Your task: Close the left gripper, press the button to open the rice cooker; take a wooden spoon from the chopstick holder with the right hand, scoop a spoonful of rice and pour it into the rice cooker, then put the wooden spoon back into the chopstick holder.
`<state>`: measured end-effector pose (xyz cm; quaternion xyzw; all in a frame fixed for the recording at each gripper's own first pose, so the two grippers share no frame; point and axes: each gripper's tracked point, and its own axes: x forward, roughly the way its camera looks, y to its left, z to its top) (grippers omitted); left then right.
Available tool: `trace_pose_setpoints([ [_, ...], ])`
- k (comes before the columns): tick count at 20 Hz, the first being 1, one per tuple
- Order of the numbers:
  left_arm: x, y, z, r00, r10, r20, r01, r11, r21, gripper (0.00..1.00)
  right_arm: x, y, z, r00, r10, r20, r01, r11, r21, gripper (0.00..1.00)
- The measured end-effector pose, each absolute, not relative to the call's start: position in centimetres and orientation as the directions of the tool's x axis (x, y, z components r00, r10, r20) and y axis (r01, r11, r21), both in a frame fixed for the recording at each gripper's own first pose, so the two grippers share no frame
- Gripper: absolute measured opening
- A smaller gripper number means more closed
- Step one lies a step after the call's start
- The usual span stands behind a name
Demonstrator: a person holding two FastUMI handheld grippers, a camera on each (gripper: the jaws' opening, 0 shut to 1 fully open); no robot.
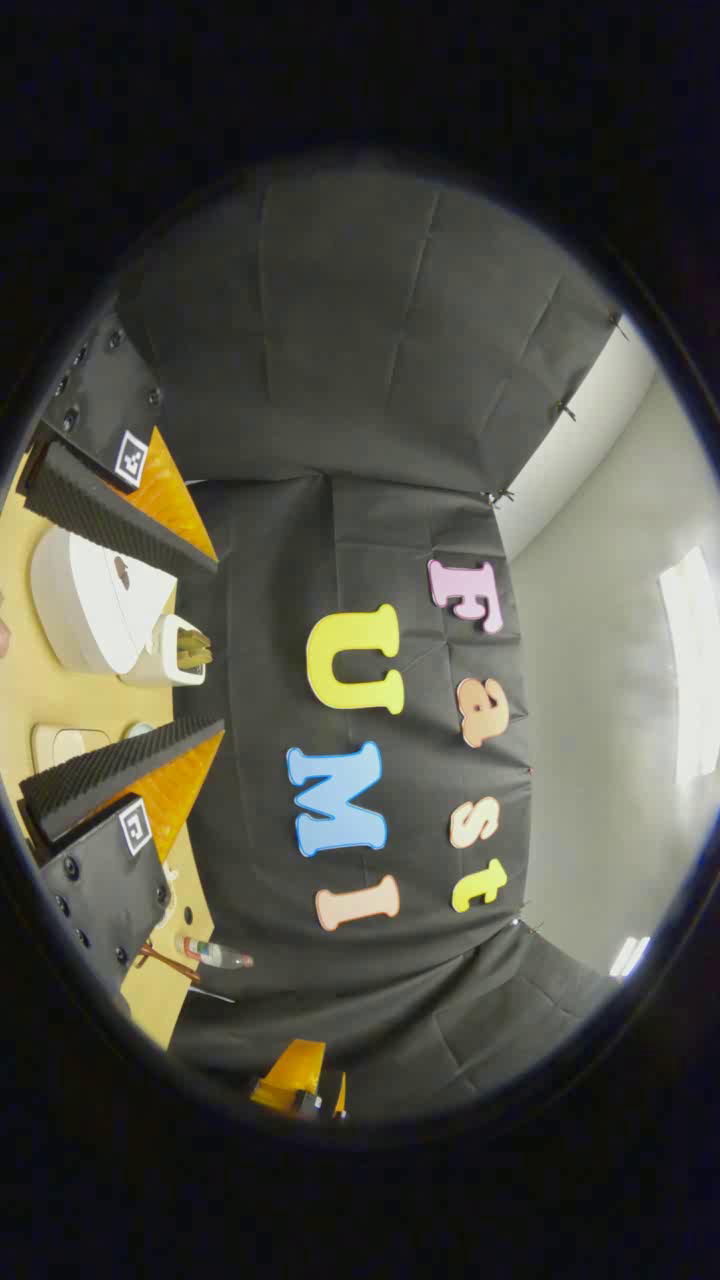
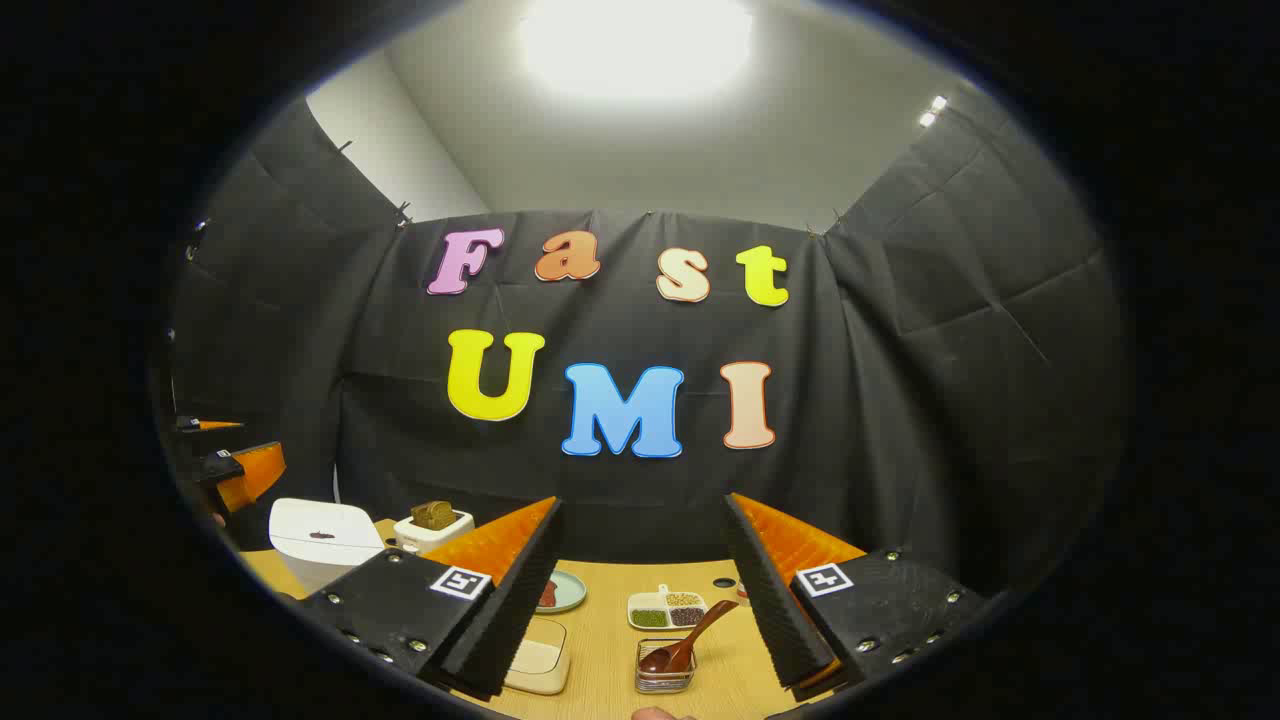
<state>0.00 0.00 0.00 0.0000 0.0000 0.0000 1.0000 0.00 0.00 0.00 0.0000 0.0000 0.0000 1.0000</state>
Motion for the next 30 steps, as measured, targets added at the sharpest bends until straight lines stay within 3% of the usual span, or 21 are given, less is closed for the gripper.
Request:
trace_pose_setpoints([
  [18, 0.3, -0.1, 0.9, 0.999, -0.021, 0.031, 0.021, 1.000, 0.009, 0.95, 0.8, 0.1, -0.1, 1.000, 0.003, 0.011, -0.003, 1.000, 0.010, 0.95],
  [19, 0.5, -0.1, 1.0, 0.999, -0.024, 0.032, 0.024, 1.000, 0.009, 0.99, 0.8, 0.1, -0.1, 1.000, 0.002, 0.012, -0.002, 1.000, 0.007, 0.95],
  [22, 0.7, -0.2, 1.1, 0.999, -0.032, 0.030, 0.032, 0.999, 0.010, 0.94, 0.9, 0.2, -0.1, 1.000, 0.007, 0.014, -0.007, 1.000, 0.002, 0.95],
  [27, 1.0, -0.4, 1.4, 0.998, -0.048, 0.032, 0.048, 0.999, 0.019, 0.72, 0.9, 0.3, -0.2, 1.000, 0.015, 0.012, -0.016, 1.000, 0.000, 0.95],
  [30, 1.1, 0.0, 1.2, 0.999, -0.033, 0.032, 0.032, 0.999, 0.029, 0.50, 1.0, 0.4, -0.4, 1.000, 0.018, 0.011, -0.018, 1.000, -0.003, 0.95],
])
